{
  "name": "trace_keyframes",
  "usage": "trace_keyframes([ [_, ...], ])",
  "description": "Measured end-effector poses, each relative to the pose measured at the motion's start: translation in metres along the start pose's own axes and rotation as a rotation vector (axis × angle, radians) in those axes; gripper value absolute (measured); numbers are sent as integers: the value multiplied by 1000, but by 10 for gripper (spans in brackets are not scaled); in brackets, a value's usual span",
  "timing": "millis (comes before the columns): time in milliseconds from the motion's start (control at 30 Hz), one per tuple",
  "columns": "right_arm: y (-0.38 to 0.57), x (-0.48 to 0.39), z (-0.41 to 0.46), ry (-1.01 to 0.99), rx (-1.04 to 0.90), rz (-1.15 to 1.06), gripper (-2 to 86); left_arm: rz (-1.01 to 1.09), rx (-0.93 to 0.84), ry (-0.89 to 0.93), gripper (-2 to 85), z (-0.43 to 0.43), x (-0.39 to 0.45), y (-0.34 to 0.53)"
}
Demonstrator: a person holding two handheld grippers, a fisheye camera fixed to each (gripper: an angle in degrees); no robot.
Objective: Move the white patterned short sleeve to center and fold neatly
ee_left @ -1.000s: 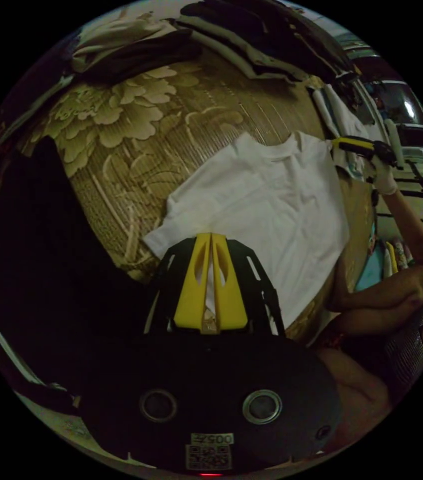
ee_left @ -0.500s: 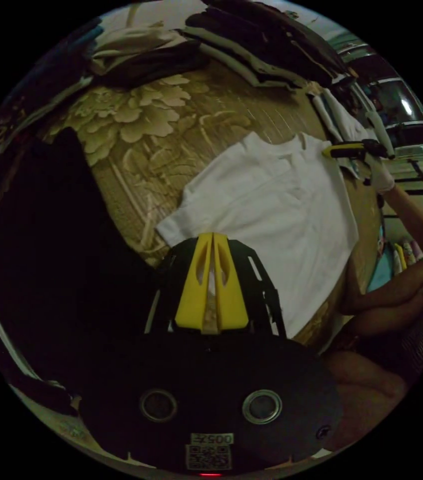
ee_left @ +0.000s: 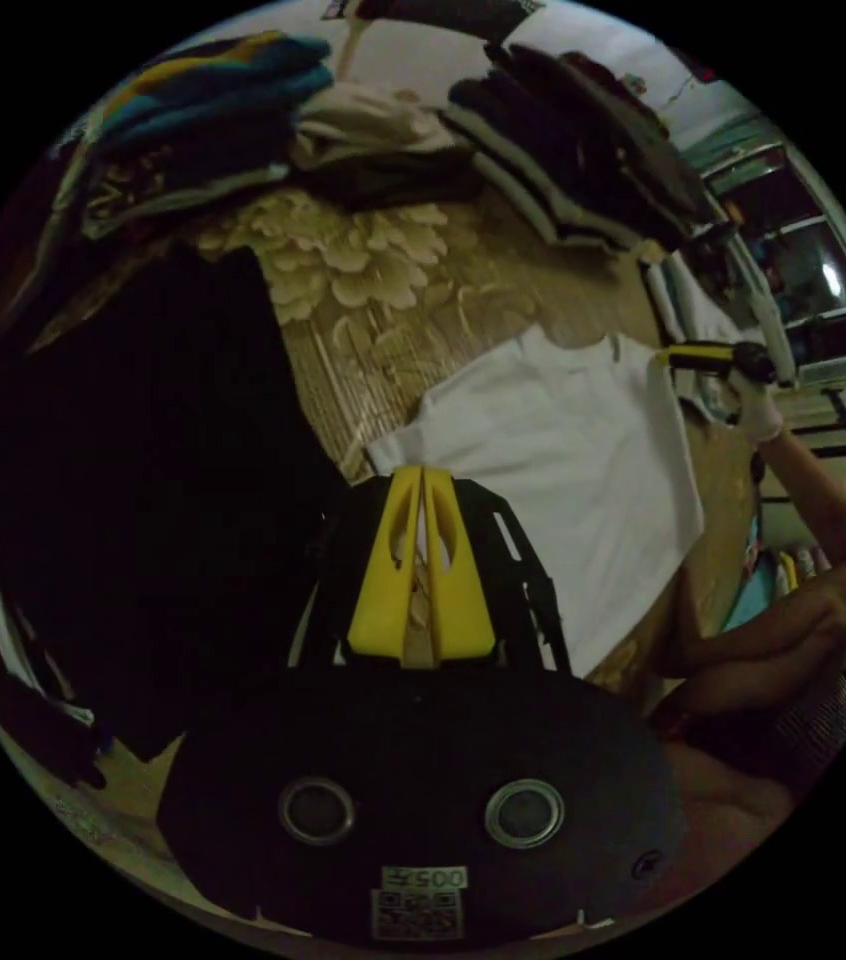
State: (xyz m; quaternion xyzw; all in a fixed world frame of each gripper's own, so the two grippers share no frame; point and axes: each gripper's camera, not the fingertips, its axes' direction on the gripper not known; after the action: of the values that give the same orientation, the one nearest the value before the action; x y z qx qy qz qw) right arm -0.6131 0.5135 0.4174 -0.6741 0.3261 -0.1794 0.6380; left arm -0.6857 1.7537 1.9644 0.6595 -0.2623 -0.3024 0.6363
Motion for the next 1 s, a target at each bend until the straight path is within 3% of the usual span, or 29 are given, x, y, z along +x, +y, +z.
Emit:
trace_keyframes([
  [100,-2,-6,-27,-88,91,21,-13,4,128,39,-2,-50,-3,46],
  [200,-11,-19,-54,-227,128,-15,-10,6,146,70,10,-83,-7,100],
  [367,-51,-84,-79,-419,14,-189,-9,-73,37,202,51,-73,-7,187],
  [467,-77,-137,-67,-445,-82,-269,-4,-86,99,225,63,-56,1,229],
  [567,-102,-191,-43,-407,-144,-311,-7,-102,168,329,86,-25,5,258],
  [700,-127,-242,-20,-334,-107,-239,4,-80,131,347,111,10,23,277],
  [867,-150,-304,2,-113,-80,-229,95,-29,115,344,132,21,45,286],
  [1000,-161,-324,18,3,-123,-190,108,11,70,405,145,35,64,279],
])
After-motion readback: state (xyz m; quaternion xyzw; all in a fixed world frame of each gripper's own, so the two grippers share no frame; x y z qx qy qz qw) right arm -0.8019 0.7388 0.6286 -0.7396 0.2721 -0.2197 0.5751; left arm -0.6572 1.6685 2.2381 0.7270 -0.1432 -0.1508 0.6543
